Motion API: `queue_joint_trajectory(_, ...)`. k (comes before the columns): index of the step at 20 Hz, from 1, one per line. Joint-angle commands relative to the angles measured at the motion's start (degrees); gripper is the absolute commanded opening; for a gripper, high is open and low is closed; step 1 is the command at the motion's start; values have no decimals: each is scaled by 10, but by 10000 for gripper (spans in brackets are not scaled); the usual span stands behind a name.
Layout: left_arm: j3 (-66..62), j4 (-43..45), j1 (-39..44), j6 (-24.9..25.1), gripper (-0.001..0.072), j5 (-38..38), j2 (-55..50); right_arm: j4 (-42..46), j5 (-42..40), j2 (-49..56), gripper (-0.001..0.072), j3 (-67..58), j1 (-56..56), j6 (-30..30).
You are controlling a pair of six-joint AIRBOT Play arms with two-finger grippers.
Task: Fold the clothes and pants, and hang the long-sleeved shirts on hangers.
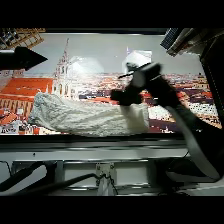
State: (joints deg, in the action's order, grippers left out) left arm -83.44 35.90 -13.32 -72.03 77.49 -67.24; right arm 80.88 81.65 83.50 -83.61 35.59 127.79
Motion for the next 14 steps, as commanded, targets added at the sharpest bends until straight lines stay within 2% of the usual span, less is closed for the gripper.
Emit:
queue_joint_trajectory(1,0,5,-8,-18,18,-2,43,-17,-129,75,22,0,71,48)
queue_joint_trajectory(3,0,5,-7,-38,18,-5,51,-56,-226,101,23,0,85,66)
queue_joint_trajectory(4,0,5,-5,-46,18,-5,52,-81,-259,110,90,0,85,65)
queue_joint_trajectory(5,0,5,-2,-47,18,-5,52,-111,-281,116,302,0,86,57)
queue_joint_trajectory(6,0,6,-1,-47,18,-5,52,-133,-291,116,459,0,86,34)
queue_joint_trajectory(8,0,16,-1,-48,18,-6,52,-154,-267,107,476,0,85,-19)
queue_joint_trajectory(9,0,27,-1,-56,18,-10,52,-137,-243,99,474,0,83,-28)
queue_joint_trajectory(11,0,33,-1,-61,18,-25,52,-47,-163,71,469,0,73,-36)
queue_joint_trajectory(14,0,31,5,-62,18,-46,52,153,-3,8,469,5,44,-91)
